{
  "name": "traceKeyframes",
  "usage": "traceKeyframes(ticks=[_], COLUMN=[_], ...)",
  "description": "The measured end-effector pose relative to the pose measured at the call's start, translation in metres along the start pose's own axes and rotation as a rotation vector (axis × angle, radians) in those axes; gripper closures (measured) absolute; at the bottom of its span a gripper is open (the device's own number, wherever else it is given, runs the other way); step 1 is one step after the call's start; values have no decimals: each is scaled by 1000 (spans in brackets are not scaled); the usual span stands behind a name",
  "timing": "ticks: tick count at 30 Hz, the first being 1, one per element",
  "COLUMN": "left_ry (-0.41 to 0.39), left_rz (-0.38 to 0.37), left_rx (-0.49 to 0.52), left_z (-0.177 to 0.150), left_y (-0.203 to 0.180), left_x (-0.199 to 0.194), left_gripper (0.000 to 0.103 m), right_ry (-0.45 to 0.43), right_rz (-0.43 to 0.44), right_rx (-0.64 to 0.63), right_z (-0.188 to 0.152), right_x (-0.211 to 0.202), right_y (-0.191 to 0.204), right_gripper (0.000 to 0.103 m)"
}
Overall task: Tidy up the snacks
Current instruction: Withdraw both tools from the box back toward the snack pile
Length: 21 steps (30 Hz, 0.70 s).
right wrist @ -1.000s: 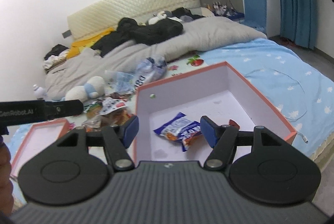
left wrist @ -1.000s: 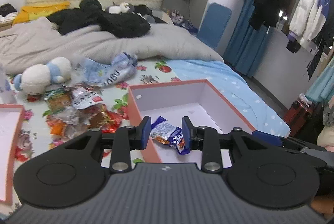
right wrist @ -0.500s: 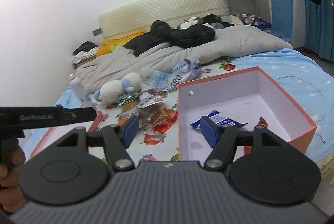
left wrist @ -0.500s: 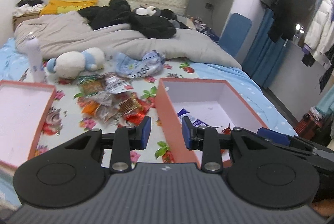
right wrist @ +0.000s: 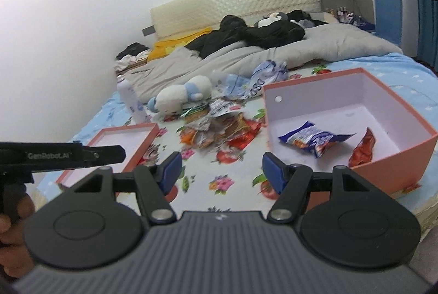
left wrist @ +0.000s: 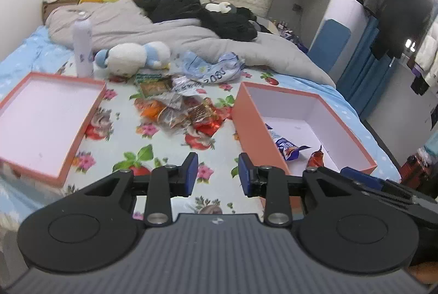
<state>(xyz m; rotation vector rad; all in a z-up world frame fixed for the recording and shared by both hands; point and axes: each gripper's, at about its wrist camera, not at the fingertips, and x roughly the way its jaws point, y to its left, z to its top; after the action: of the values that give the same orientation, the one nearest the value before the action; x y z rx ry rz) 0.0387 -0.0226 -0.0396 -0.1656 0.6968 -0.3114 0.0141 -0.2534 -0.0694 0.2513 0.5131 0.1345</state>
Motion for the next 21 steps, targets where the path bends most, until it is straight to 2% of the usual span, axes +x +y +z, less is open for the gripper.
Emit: traceKeyframes(ticks=[8, 21], left_ry=[33, 75], left_rz=[19, 28], left_rx=[-75, -94], left_z=[-23, -18], left_y=[24, 49], left_x=[6, 48], left_gripper=[66, 66], right_ry=[39, 68], right_rz=[27, 2], right_rx=[-19, -37], right_z=[-16, -14], right_x=[11, 50], right_y=[13, 14], right_gripper=[36, 36])
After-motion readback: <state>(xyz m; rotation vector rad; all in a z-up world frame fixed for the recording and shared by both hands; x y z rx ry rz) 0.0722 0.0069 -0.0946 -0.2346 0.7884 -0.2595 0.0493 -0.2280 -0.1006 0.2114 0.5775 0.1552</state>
